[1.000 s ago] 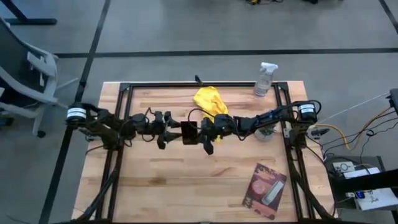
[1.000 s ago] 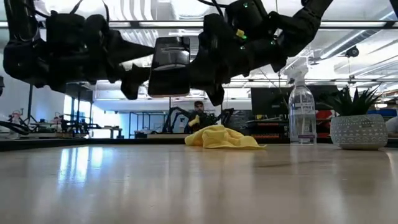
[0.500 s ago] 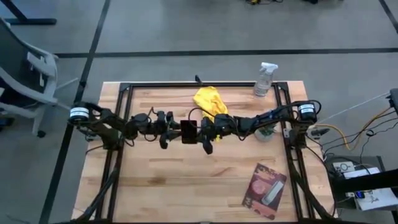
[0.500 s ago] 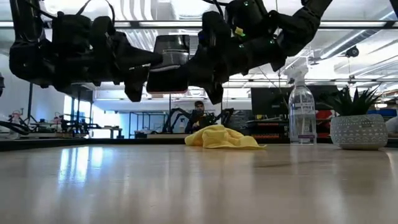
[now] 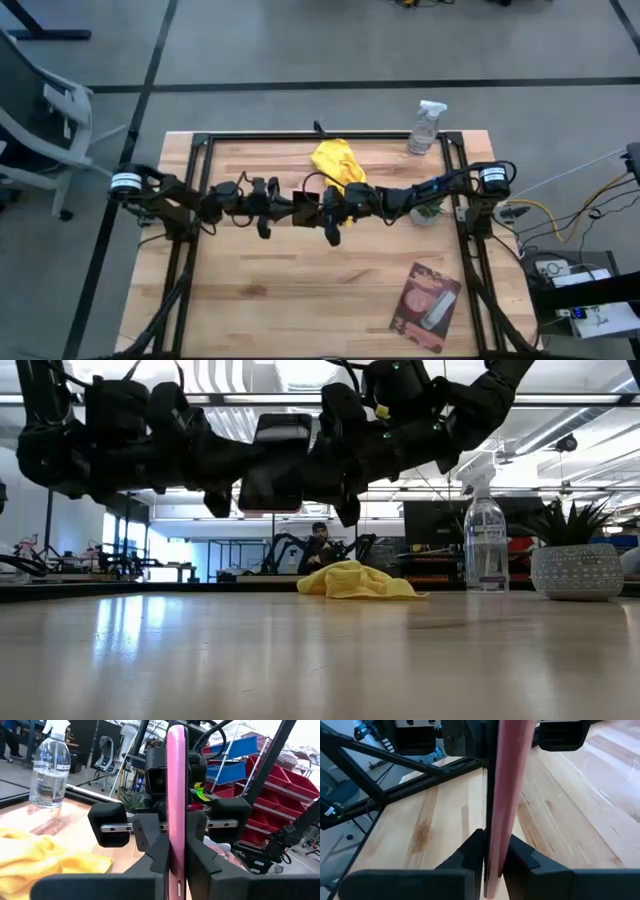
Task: Apply microfiber cloth
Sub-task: Spray the pink cellphone using the spray bottle
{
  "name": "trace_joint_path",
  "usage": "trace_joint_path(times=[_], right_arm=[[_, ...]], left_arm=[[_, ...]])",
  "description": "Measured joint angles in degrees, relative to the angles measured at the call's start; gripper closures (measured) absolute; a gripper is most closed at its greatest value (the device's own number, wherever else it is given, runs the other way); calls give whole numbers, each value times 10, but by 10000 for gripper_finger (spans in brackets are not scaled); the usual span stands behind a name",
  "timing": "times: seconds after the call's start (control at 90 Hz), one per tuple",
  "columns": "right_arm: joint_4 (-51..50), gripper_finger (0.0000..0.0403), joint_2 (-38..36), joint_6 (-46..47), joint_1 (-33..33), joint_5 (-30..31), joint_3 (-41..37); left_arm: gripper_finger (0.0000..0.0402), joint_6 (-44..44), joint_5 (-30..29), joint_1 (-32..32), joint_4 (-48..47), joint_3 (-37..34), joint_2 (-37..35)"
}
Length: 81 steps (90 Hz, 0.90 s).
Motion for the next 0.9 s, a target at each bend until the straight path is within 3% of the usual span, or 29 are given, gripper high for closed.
trace_joint_path(times=[0.178,0.422,0.678,0.9], right_arm=[[-2,335,0,-14,-2,15,0],[-74,279,-14,-64,-11,19,1],[-252,224,-110,-130,-32,138,1],[-403,200,-246,-131,-69,238,1]], left_arm=[[391,-10,-52,0,-6,1,0],[391,-13,-58,9,-13,-3,-2],[392,-16,-58,51,-19,-28,-27],[392,26,-67,79,-53,-26,-38]])
